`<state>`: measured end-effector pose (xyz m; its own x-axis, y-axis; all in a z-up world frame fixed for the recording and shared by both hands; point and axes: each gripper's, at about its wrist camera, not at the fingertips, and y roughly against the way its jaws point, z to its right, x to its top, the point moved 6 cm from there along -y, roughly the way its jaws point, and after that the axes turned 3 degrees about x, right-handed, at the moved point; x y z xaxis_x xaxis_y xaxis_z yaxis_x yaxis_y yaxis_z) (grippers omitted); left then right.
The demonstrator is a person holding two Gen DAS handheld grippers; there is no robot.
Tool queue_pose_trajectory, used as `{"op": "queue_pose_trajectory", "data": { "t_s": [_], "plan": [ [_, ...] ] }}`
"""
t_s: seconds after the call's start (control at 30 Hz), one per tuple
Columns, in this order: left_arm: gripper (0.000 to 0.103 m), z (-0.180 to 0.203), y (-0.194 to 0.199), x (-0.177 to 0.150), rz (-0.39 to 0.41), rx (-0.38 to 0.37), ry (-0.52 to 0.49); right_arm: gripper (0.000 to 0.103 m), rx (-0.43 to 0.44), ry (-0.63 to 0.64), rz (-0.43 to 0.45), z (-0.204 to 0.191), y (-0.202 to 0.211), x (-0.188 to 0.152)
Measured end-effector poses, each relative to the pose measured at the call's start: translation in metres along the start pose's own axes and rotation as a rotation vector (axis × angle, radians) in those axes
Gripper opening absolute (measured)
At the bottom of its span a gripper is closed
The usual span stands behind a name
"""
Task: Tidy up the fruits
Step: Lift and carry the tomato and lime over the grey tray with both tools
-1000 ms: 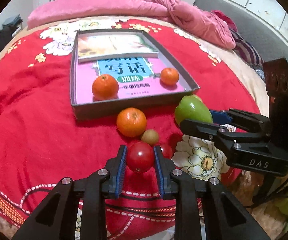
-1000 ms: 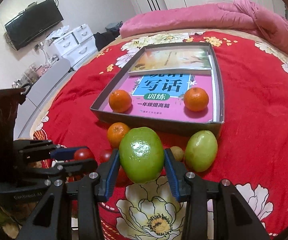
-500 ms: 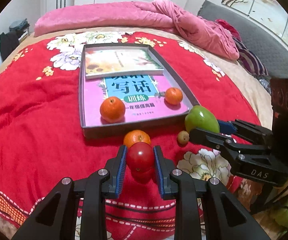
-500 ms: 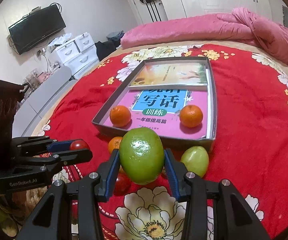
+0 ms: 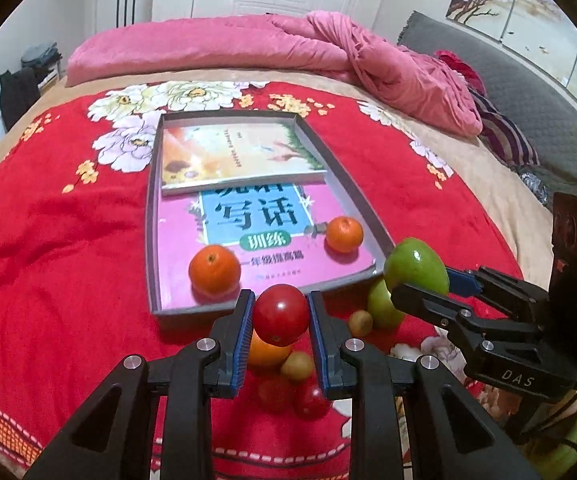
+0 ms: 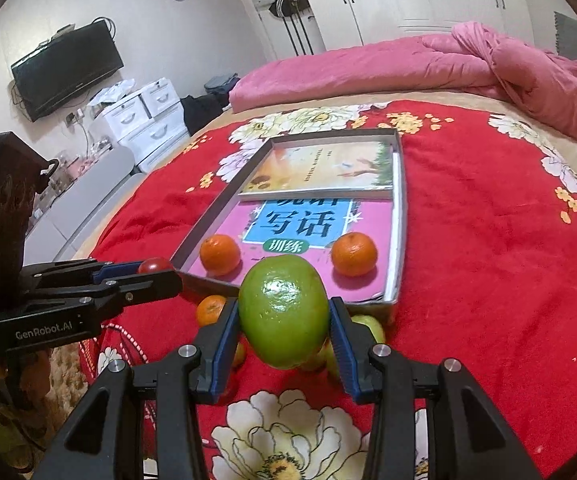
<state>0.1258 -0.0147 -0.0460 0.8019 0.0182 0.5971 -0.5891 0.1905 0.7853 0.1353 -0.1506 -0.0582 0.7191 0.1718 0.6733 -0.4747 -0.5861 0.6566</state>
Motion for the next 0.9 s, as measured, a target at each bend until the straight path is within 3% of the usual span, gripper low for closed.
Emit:
{"op": "queue_pose_trajectory", "data": {
  "t_s": [0.57,0.9],
  "plan": [
    [0.027,0.023,-0.043,0.013,-0.053,-0.043,-0.016,0.044,-0.046,-0.016,0.036,0.019,0.005,0.010],
    [0.027,0.018,-0.072,0.022,-0.089,-0.068,0.007,0.044,-0.061,-0.015,0.036,0.026,0.001,0.016]
  ]
}}
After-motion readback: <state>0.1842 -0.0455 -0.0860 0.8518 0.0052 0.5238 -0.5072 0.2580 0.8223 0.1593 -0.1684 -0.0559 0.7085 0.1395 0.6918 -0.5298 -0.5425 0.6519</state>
